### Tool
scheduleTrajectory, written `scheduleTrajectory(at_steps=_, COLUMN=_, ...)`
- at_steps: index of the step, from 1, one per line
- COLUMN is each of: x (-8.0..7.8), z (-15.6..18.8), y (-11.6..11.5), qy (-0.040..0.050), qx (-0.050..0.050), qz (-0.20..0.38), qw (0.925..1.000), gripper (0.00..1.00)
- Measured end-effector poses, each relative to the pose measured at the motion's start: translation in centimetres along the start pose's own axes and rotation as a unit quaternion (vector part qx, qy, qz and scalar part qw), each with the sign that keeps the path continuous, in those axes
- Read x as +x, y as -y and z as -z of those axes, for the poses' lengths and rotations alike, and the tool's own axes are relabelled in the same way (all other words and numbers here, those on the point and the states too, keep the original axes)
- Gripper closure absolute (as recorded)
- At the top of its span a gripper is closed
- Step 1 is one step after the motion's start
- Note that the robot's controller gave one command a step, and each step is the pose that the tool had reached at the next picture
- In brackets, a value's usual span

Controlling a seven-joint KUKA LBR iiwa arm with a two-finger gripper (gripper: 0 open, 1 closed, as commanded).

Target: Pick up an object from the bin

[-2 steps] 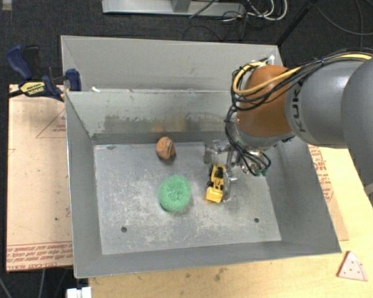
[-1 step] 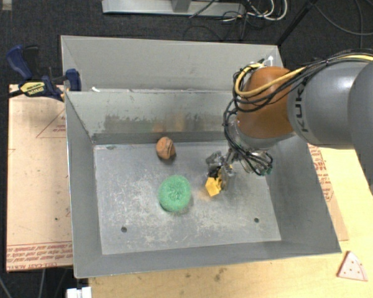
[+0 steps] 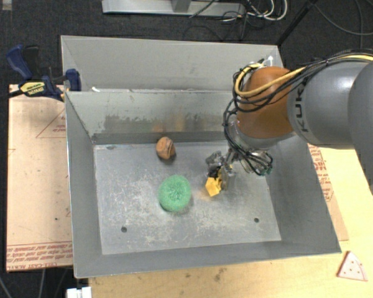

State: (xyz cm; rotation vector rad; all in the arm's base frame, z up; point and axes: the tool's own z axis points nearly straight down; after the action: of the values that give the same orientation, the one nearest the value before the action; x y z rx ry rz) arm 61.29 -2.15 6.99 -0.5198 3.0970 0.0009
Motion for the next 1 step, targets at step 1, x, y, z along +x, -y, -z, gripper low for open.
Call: scheduleTrajectory(at_steps=1, x=0.00, z=0.00, y=-0.01, qy=0.0000, qx=0.000, qz=0.000, qw=1.0000, gripper=1.00)
